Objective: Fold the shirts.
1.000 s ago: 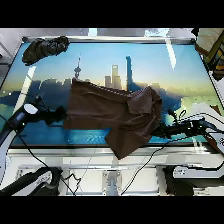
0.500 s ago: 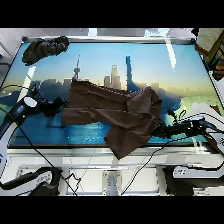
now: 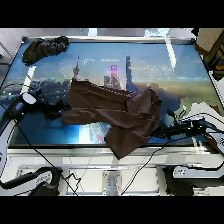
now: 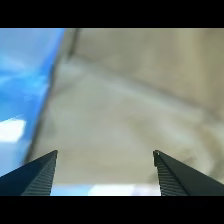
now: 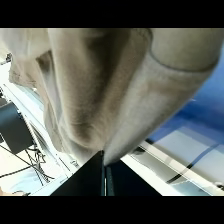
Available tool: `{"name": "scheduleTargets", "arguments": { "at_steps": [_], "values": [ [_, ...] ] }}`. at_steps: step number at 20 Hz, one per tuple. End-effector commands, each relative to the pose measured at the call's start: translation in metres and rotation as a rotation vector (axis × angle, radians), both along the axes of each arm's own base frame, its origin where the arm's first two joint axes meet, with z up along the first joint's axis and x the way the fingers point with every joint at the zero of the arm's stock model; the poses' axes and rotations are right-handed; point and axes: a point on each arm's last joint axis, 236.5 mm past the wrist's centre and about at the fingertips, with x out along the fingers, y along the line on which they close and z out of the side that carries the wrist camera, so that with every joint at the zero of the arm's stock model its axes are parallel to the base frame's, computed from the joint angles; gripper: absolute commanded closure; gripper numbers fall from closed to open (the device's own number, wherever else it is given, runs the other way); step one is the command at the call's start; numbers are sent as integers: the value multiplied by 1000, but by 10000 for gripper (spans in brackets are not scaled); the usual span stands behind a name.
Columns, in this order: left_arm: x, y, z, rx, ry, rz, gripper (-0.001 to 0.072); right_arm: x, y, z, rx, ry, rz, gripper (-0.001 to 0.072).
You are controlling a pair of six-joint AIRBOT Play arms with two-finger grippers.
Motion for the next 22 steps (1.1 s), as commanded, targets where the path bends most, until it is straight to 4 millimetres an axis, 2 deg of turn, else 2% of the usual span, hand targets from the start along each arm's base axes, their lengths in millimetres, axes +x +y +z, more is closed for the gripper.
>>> {"name": "scheduleTargets", "arguments": {
  "at_steps": [1,4,7,10,16,19,21,22],
  "values": [
    [-55,27,-28,124,218,-7,32,-1,0,1,4,3,2,689],
    [-64,19,-35,91,242,-6,32,-1,0,1,4,2,1,689],
    [-46,11,-32,50,166,18,74,-1,0,1,4,2,1,689],
    [-19,5,-26,8,66,70,74,-1,0,1,4,2,1,689],
    [-11,9,-36,18,57,92,104,-1,1,1,5,3,2,689],
    [-9,10,-35,18,50,102,192,-1,0,1,5,3,2,689],
    [-12,9,-36,15,60,97,360,-1,1,1,5,3,2,689],
    [-13,8,-36,14,66,95,494,-1,1,1,5,3,2,689]
  ]
}}
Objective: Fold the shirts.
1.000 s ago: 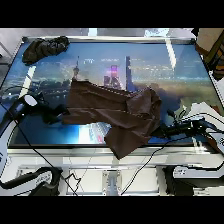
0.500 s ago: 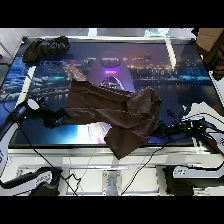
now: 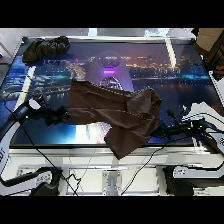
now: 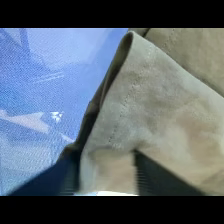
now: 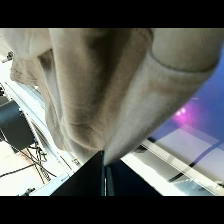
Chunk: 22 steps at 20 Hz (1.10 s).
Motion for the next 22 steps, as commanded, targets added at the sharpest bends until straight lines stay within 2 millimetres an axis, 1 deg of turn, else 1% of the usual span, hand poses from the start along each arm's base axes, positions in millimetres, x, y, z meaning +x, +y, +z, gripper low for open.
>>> {"name": "scheduleTargets", "arguments": {
  "at_steps": [1,2,7,9,10,11,12,14,15,16,17,18,20,21,22],
  "values": [
    [-1,-1,0,-4,8,2,636,0,0,0,0,0,-1,689],
    [-2,-1,0,-5,9,1,693,0,0,0,0,1,-1,689],
    [-6,-2,0,-11,24,-5,696,-1,1,2,7,2,1,690],
    [-2,-5,6,-22,1,-1,696,5,2,5,15,-37,-5,691],
    [7,-7,15,-29,-47,-1,697,11,2,10,11,-76,-14,692],
    [19,-7,30,-32,-108,0,697,20,0,15,-2,-116,-30,692],
    [35,-7,50,-36,-184,10,697,30,-2,22,-20,-168,-49,693],
    [72,-7,112,-38,-392,18,697,55,-8,50,-47,-294,-77,693],
    [88,-5,150,-29,-497,14,698,70,-11,71,-54,-372,-91,693],
    [100,-3,189,-16,-588,11,698,85,-13,95,-61,-456,-109,693],
    [108,-1,225,2,-667,3,699,100,-14,129,-55,-559,-126,694],
    [113,2,260,28,-743,-6,699,113,-13,167,-40,-665,-144,694],
    [119,10,333,84,-893,-3,699,129,-16,262,-4,-915,-206,694],
    [118,15,368,112,-959,9,699,131,-23,315,-2,-1040,-252,695],
    [114,21,397,136,-1008,23,699,127,-32,360,-13,-1145,-297,696]
  ]
}}
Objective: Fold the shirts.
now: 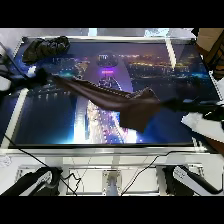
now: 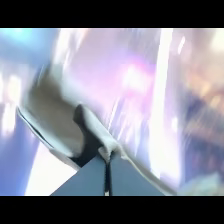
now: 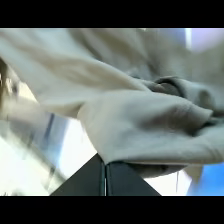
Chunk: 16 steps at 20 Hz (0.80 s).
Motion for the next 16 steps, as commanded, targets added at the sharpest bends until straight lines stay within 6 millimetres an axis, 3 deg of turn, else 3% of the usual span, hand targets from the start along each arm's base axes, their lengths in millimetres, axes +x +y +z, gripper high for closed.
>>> {"name": "scheduleTargets", "arguments": {
  "at_steps": [1,3,5,7,8,9,10,11,12,14,16],
  "values": [
    [-12,15,121,78,-230,53,699,-13,-13,177,44,-414,-105,696],
    [-30,22,167,150,-305,65,699,-47,-16,249,-22,-563,-125,696],
    [-56,26,208,213,-385,88,699,-70,-8,305,-154,-716,-191,696],
    [-89,40,246,304,-485,153,698,-88,10,338,-243,-798,-211,696],
    [-106,50,261,363,-527,196,699,-93,14,342,-293,-801,-214,696],
    [-116,69,268,444,-535,265,699,-89,3,342,-357,-787,-275,696],
    [-122,89,261,446,-484,349,699,-83,-9,340,-335,-720,-347,696],
    [-127,88,247,430,-419,339,699,-94,11,336,-322,-721,-259,696],
    [-130,70,241,423,-404,259,699,-108,31,339,-314,-766,-178,696],
    [-140,28,266,366,-530,117,699,-124,53,352,-313,-832,-159,696],
    [-147,33,301,367,-667,168,699,-123,44,341,-420,-793,-219,696]
  ]
}}
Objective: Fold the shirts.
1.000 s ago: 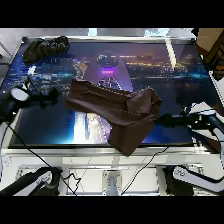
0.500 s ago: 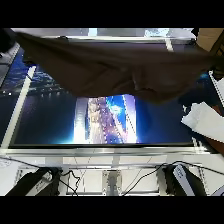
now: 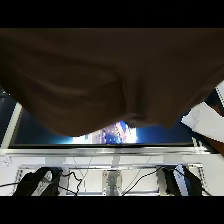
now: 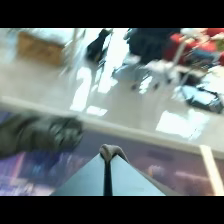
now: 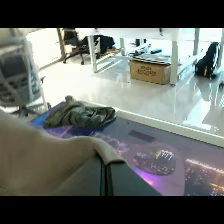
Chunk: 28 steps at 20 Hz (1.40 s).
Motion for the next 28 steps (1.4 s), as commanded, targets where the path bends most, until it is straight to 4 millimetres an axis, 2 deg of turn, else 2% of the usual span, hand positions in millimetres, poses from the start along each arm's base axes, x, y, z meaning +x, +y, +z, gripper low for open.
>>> {"name": "scheduleTargets", "arguments": {
  "at_steps": [1,3,4,6,8,9,10,11,12,13,14,15,16,18,19,20,22,24,25,27,28],
  "values": [
    [-18,-8,35,-42,-129,-25,699,-14,11,-7,-71,32,-39,696],
    [-27,-31,28,24,-92,-117,699,-38,41,-4,-111,-4,70,696],
    [-30,-31,31,48,-104,-113,699,-42,42,-3,-133,-14,49,696],
    [-40,-31,37,45,-125,-105,700,-46,22,-17,-191,44,-90,696],
    [-50,-33,24,65,-65,-109,700,-54,3,-32,-223,98,-181,696],
    [-49,-27,2,85,25,-89,700,-55,-8,-40,-235,135,-224,696],
    [-47,-16,-30,78,158,-49,699,-51,-25,-54,-242,201,-281,696],
    [-46,-9,-70,38,305,-28,699,-46,-38,-75,-248,286,-312,696],
    [-48,-14,-103,-2,410,-44,699,-44,-41,-108,-257,413,-297,696],
    [-49,-34,-126,-35,465,-129,699,-46,-36,-141,-270,534,-245,696],
    [-52,-64,-137,-69,463,-258,699,-50,-31,-170,-286,643,-199,696],
    [-53,-81,-133,-89,419,-329,699,-48,-34,-183,-296,687,-203,696],
    [-52,-85,-123,-108,364,-340,700,-42,-38,-185,-298,680,-220,696],
    [-37,-59,-103,-71,262,-229,700,-19,-52,-171,-312,579,-291,696],
    [-25,-39,-104,-64,256,-151,700,-6,-57,-165,-315,537,-312,696],
    [-16,-29,-112,-63,283,-114,701,5,-56,-167,-316,534,-302,696],
    [5,-25,-124,-65,313,-108,700,31,-53,-180,-343,566,-264,696],
    [31,-16,-121,-75,273,-83,700,68,-58,-179,-340,525,-277,696],
    [38,-15,-121,-83,265,-78,700,82,-59,-178,-332,505,-288,696],
    [42,-11,-113,-72,246,-66,700,93,-69,-176,-343,484,-326,696],
    [40,-6,-102,-50,221,-48,701,91,-73,-175,-357,485,-342,696]
  ]
}}
